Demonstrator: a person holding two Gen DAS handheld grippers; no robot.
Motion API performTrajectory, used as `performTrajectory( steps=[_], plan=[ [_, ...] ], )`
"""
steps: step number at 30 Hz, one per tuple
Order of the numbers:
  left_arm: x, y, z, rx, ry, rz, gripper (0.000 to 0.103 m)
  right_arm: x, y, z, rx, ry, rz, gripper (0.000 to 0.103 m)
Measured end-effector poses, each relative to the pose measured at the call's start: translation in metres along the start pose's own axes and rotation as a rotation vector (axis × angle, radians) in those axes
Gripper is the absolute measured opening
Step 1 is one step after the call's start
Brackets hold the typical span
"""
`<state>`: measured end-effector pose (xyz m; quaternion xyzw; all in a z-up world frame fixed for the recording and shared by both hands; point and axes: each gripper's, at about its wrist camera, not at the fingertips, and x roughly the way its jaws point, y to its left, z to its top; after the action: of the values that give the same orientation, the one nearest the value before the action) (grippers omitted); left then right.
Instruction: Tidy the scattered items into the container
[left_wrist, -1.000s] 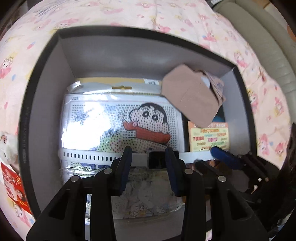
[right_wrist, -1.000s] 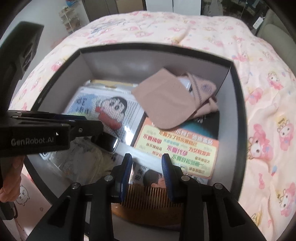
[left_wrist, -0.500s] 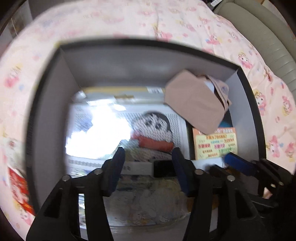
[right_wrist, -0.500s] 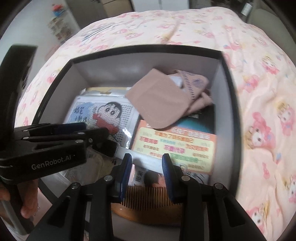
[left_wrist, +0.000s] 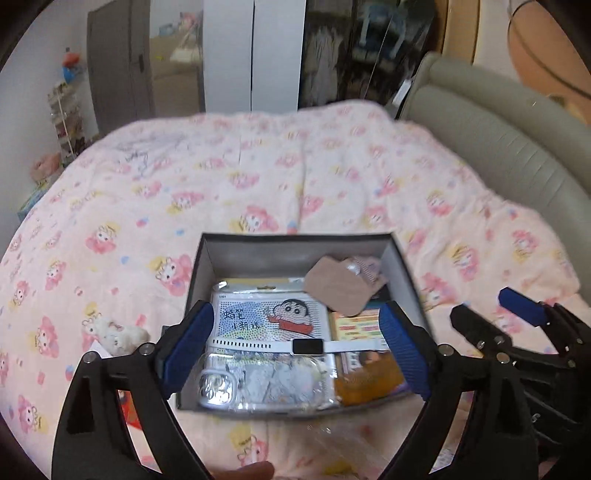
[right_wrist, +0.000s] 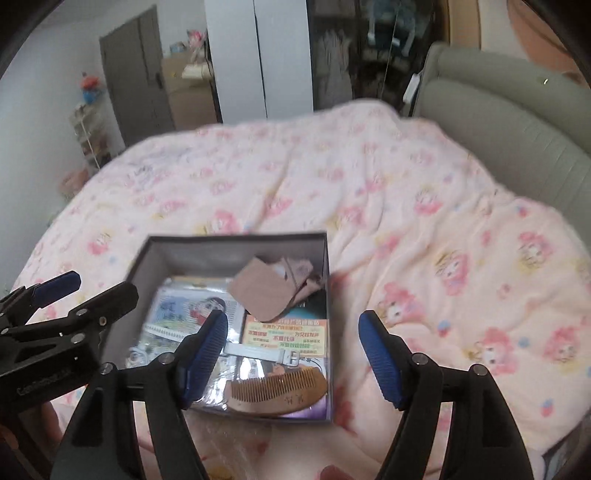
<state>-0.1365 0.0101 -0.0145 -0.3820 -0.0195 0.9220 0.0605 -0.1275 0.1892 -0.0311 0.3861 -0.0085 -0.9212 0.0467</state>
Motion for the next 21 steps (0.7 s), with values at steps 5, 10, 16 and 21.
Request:
performTrajectory(
  steps=[5,10,16,21],
  plan=[
    [-0.060,-0.008,-0.018,0.012,-0.110,0.026,0.102,-0.050,0.006,-0.011,-0.020,-0.071,0.015,0.071],
    [-0.089,-0.012,-0.039,0.010,-0.116,0.058,0.102,-0.081,0.011,-0.032,-0.003,-0.095,0.033,0.072],
    [-0.099,-0.020,-0.060,0.007,-0.107,0.086,0.102,-0.094,0.008,-0.053,0.023,-0.102,0.031,0.072],
    [-0.098,-0.022,-0.074,0.005,-0.085,0.084,0.102,-0.094,0.006,-0.064,0.041,-0.088,0.051,0.072]
  ],
)
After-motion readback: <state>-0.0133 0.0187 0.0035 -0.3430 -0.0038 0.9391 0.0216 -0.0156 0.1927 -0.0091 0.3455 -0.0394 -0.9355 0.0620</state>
